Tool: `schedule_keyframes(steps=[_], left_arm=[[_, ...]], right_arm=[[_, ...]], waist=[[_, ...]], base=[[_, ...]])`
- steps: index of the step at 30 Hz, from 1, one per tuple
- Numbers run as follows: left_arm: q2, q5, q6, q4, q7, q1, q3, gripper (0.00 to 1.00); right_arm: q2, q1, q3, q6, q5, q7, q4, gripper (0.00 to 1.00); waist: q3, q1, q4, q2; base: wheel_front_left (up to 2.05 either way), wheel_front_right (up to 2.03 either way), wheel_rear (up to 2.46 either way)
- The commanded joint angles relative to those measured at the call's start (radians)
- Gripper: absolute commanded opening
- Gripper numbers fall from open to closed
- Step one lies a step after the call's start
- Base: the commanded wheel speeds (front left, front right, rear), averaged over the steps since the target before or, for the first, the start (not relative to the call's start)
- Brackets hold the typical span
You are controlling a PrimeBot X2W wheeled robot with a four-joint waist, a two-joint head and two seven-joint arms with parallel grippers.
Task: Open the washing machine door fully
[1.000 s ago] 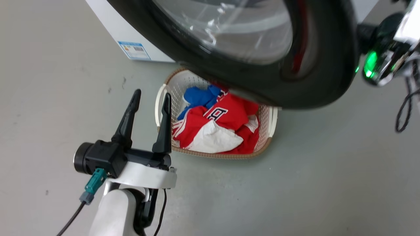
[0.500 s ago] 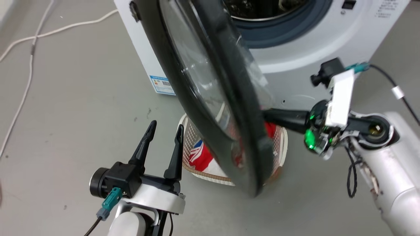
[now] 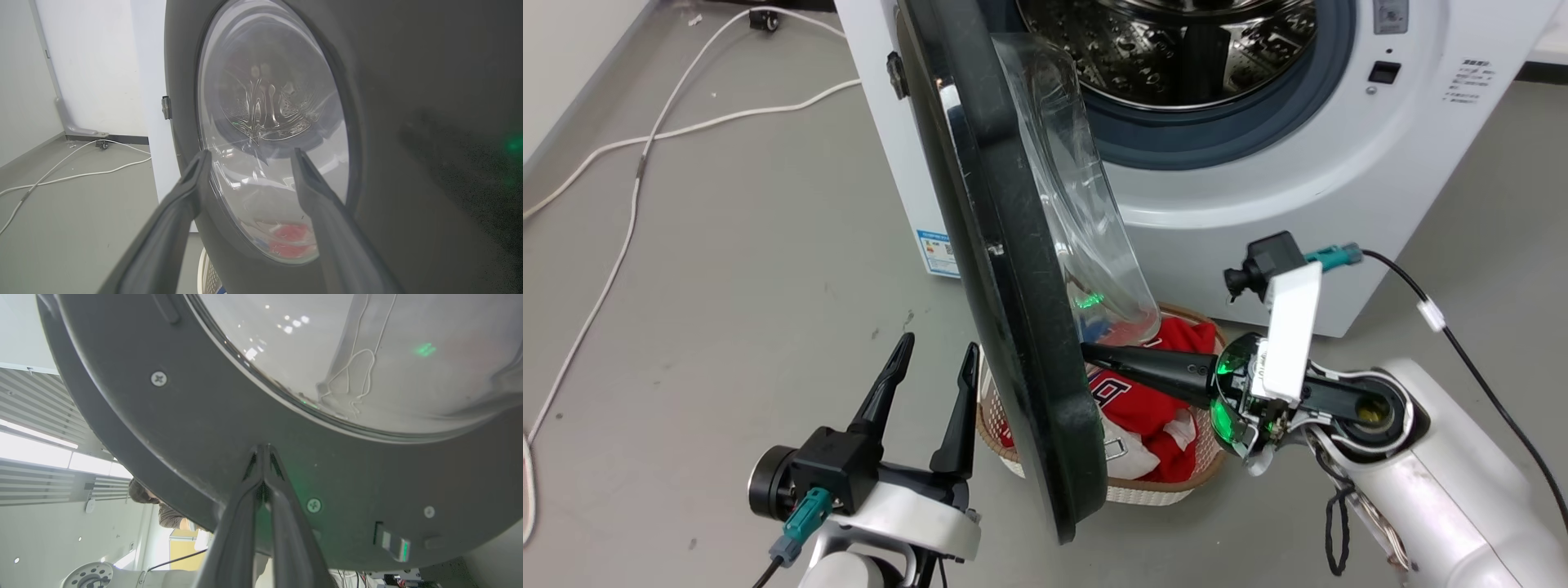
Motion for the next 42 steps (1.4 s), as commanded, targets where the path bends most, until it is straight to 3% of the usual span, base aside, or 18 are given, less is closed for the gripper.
schedule_keyframes(steps=[1,10,11,13,14,23,30,35,39,42], left_arm=[[0.0,0.009,-0.002,0.004,-0.003,0.01,0.004,1.0],[0.032,0.015,-0.016,0.04,-0.003,0.064,0.037,1.0],[0.036,0.012,-0.018,0.047,-0.003,0.073,0.041,1.0],[0.046,0.006,-0.02,0.054,-0.003,0.09,0.052,1.0],[0.05,0.005,-0.019,0.058,-0.003,0.096,0.058,1.0],[0.073,-0.021,-0.026,0.085,-0.003,0.126,0.095,1.0],[0.079,-0.026,-0.027,0.09,-0.003,0.125,0.123,1.0],[0.082,-0.02,-0.029,0.086,-0.003,0.119,0.137,1.0],[0.081,-0.017,-0.029,0.083,-0.003,0.111,0.143,1.0],[0.079,-0.013,-0.03,0.082,-0.003,0.104,0.145,1.0]], right_arm=[[-0.006,0.027,-0.008,0.003,0.008,-0.026,-0.011,0.0],[-0.072,0.23,-0.121,0.003,-0.018,-0.324,-0.117,0.0],[-0.08,0.265,-0.135,0.003,-0.027,-0.363,-0.13,0.05],[-0.089,0.332,-0.164,0.003,-0.039,-0.437,-0.156,0.59],[-0.097,0.362,-0.18,0.003,-0.049,-0.478,-0.169,1.0],[-0.162,0.564,-0.228,0.003,-0.283,-0.825,-0.184,1.0],[-0.207,0.568,-0.315,0.002,-0.698,-1.013,-0.068,1.0],[-0.126,0.554,-0.52,0.003,-1.126,-1.031,-0.079,1.0],[0.004,0.589,-0.657,0.002,-1.448,-0.972,-0.229,1.0],[0.101,0.631,-0.683,0.001,-1.609,-0.902,-0.364,1.0]], waist=[[-0.01,0.0002,-0.009,0.0],[-0.074,0.0002,-0.095,0.0],[-0.086,0.0002,-0.105,0.0],[-0.103,0.0002,-0.125,0.0],[-0.108,0.0002,-0.134,0.0],[-0.134,0.0002,-0.186,0.0],[-0.139,0.0002,-0.199,0.0],[-0.139,0.0002,-0.201,0.0],[-0.136,0.0002,-0.199,0.0],[-0.133,0.0002,-0.196,0.0]], base=[[0.0,0.0,0.0],[0.0,0.0,0.0],[0.0,0.0,0.0],[0.0,0.0,0.0],[0.0,0.0,0.0],[0.0,0.0,0.0],[0.0,0.0,0.0],[0.0,0.0,0.0],[0.0,0.0,0.0],[0.0,0.0,0.0]])
